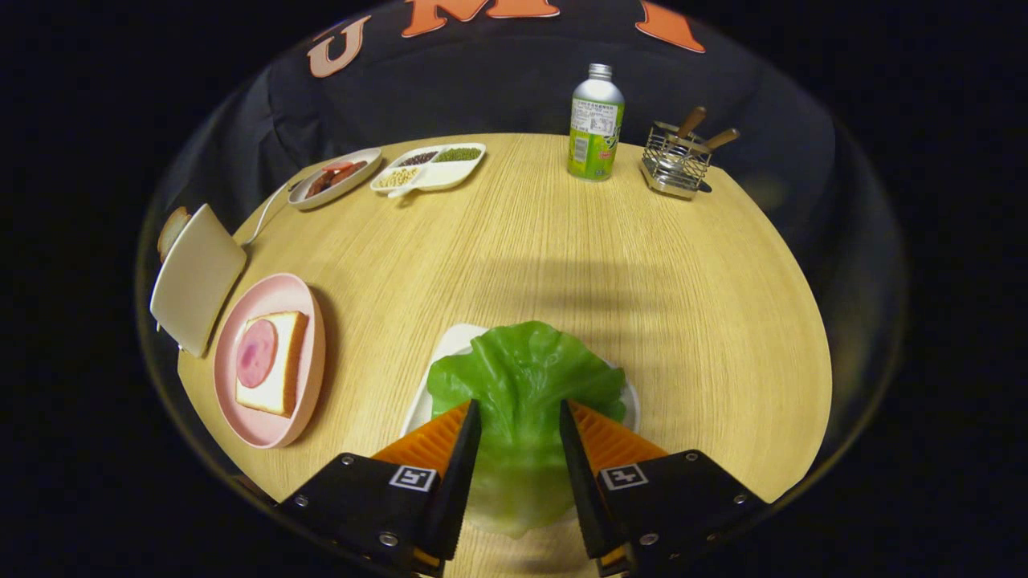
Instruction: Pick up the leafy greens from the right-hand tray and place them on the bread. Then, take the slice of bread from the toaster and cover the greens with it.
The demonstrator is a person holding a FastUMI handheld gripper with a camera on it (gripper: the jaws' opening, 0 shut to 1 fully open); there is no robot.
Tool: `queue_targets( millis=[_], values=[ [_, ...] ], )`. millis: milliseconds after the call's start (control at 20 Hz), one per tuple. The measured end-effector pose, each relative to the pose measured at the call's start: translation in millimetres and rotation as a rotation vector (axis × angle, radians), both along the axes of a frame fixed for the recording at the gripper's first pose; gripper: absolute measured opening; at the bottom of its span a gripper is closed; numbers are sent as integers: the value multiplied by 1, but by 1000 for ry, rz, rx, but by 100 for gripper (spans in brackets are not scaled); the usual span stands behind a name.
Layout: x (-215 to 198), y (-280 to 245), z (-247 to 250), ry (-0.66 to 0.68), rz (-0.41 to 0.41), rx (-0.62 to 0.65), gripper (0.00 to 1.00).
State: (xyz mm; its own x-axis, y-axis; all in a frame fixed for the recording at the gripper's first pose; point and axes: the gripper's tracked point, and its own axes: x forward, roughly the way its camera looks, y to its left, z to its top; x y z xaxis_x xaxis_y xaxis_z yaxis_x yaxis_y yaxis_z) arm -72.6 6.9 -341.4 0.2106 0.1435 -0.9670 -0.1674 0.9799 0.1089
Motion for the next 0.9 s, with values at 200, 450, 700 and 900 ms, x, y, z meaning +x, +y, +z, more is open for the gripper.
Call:
queue_targets(
  millis=[200,450,700,900],
  values=[
    [-1,11,3,-19,32,20,23],
    [5,16,11,-13,-66,111,5],
    [23,39,45,-87,-118,217,5],
    [29,74,76,-143,-92,299,5]
  ],
)
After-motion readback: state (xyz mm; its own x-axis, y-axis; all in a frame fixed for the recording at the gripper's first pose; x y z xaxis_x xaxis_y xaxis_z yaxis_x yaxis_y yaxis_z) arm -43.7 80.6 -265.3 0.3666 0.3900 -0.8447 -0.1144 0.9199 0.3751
